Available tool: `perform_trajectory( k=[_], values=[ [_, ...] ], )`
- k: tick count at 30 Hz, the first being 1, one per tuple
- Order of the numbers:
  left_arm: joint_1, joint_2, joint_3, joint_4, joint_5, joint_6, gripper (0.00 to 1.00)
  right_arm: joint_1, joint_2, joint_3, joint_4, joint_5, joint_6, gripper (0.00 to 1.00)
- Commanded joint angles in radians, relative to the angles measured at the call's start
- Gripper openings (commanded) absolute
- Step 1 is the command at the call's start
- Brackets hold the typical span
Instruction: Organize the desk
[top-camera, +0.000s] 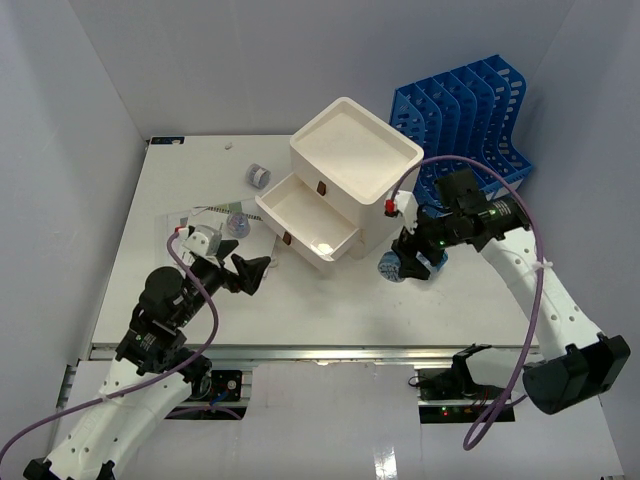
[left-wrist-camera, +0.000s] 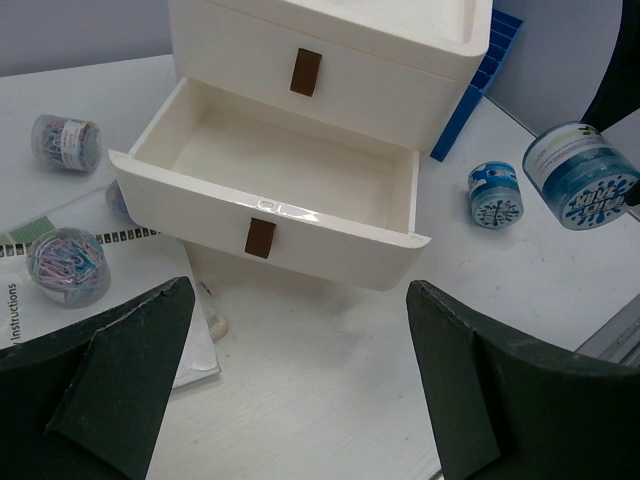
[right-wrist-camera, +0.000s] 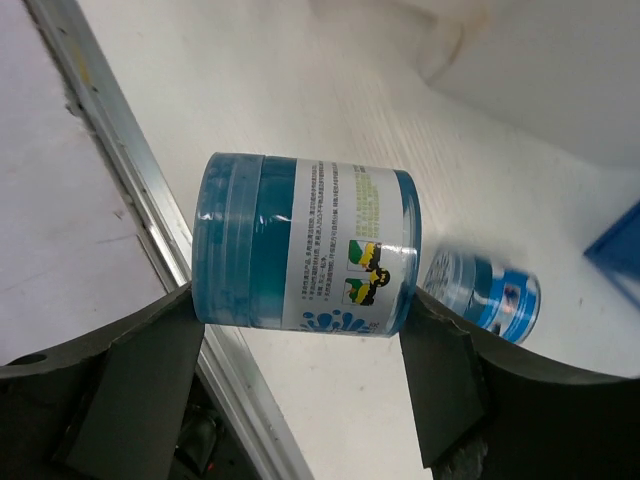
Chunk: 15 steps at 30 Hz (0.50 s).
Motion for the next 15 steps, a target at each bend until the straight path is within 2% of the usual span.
perform_trajectory(
  k=[1, 4, 6, 15],
  values=[
    [0.002, -0.032, -0.013, 0.024, -0.053, 0.014, 0.98, 0.171, 0.087, 0.174, 0.094, -0.081, 0.059, 0.08],
    [0.001, -0.031, -0.016, 0.025, -0.070, 0.017, 0.98, 0.307, 0.160, 0.265, 0.161, 0.006, 0.136, 0.08],
    [0.002, -0.025, -0.015, 0.022, -0.092, 0.018, 0.98, 0.355, 0.221, 0.321, 0.183, 0.068, 0.176, 0.08],
    [0.000, -0.015, -0.012, 0.019, -0.117, 0.023, 0.98, 0.433, 0.422, 0.446, 0.317, 0.407, 0.327, 0.10]
  ],
)
